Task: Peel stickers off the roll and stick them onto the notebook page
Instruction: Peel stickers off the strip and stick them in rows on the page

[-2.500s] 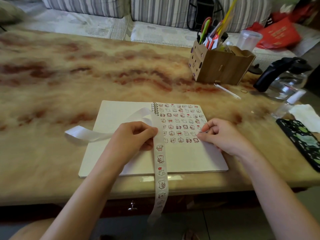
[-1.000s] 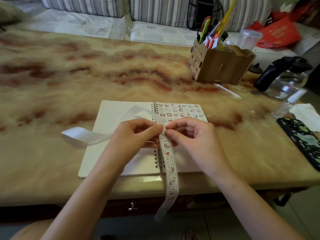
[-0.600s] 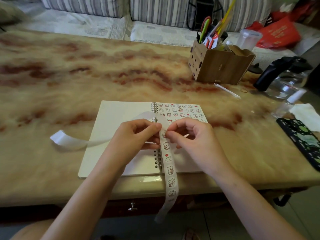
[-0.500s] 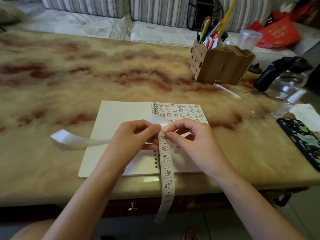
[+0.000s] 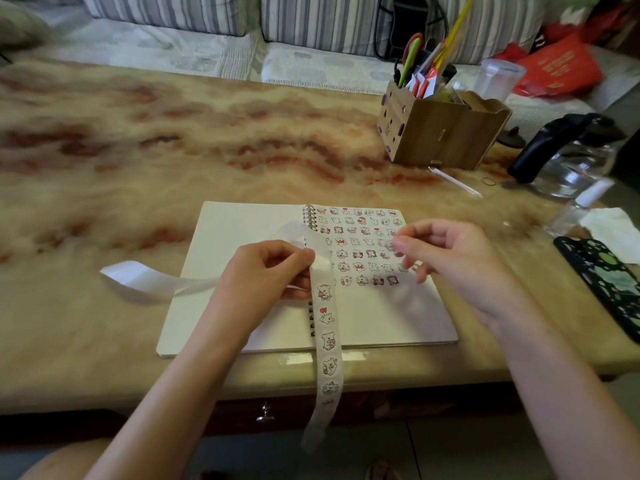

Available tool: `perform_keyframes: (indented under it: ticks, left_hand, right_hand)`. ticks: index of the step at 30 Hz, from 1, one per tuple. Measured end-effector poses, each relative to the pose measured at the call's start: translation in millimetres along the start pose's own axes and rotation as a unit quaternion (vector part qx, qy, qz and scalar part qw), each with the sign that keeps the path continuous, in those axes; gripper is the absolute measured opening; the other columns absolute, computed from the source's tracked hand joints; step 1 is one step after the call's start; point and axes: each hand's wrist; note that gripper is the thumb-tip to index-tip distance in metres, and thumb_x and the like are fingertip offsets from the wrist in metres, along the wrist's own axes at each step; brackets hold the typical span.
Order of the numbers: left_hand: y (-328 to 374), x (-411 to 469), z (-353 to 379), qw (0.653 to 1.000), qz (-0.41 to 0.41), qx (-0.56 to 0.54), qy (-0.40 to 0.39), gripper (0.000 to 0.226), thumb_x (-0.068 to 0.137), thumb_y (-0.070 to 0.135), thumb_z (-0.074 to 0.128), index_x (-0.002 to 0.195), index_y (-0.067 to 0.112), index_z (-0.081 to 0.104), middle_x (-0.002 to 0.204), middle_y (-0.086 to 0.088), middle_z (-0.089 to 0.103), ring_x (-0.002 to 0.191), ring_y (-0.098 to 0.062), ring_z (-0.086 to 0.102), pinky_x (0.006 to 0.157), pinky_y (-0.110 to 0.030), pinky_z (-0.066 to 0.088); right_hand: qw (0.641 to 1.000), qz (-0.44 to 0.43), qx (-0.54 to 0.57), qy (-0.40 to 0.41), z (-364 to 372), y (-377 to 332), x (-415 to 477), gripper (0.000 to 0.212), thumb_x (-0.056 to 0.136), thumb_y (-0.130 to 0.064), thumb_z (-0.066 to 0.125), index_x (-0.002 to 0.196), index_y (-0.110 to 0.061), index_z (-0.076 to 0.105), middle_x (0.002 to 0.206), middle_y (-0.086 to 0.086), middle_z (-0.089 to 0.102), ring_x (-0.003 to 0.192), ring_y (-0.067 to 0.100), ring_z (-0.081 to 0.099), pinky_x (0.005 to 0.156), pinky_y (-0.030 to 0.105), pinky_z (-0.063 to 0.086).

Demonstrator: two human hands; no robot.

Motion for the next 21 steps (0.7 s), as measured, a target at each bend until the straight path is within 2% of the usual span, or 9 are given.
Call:
perform_keyframes:
  ticks: [3,6,12,21]
  left_hand:
    - [-0.7,0.5,0.0,1.000,-0.004,0.001,0.001,0.017,0.088,0.012,0.062,0.075,0.002,0.069,0.068,-0.011,0.070,0.061,-0.016,0.066,0.063,-0.028,0.060]
    - [-0.3,0.8,0.4,1.000,-0.009,0.000,0.000,0.017,0.088,0.011,0.062,0.075,0.003,0.068,0.068,-0.012,0.070,0.061,-0.017,0.065,0.060,-0.026,0.059]
    - [-0.3,0.6,1.2,1.000,-0.016,0.009,-0.001,0.018,0.088,0.011,0.062,0.071,0.006,0.068,0.065,-0.008,0.069,0.060,-0.016,0.064,0.060,-0.025,0.059]
    - [-0.6,1.3,2.1,1.000,-0.019,0.020,-0.003,0.018,0.088,0.011,0.061,0.072,0.005,0.067,0.068,-0.010,0.069,0.059,-0.015,0.063,0.060,-0.022,0.058]
  right_hand:
    - [0.998,0.055,-0.038,0.004,-17.9,8.0,7.1,0.001,0.082,-0.003,0.069,0.083,-0.003,0.069,0.058,-0.003,0.068,0.045,0.002,0.055,0.038,0.013,0.038]
    - [0.992,0.088,-0.085,0.012,-26.3,15.2,11.0,0.002,0.079,-0.003,0.071,0.077,-0.002,0.070,0.064,0.006,0.069,0.043,0.002,0.055,0.035,0.013,0.033]
    - [0.987,0.111,-0.113,0.005,-26.9,21.3,12.3,0.003,0.076,-0.003,0.074,0.075,-0.002,0.071,0.059,0.003,0.069,0.045,0.005,0.058,0.035,0.013,0.031]
    - [0.984,0.127,-0.126,-0.018,-21.7,23.3,11.7,0.004,0.075,-0.005,0.074,0.073,-0.003,0.071,0.058,0.002,0.069,0.044,0.004,0.056,0.041,0.017,0.031]
Point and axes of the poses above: each hand's wrist, its own x-axis towards the middle knuckle, its own z-axis out of the palm, y = z × x
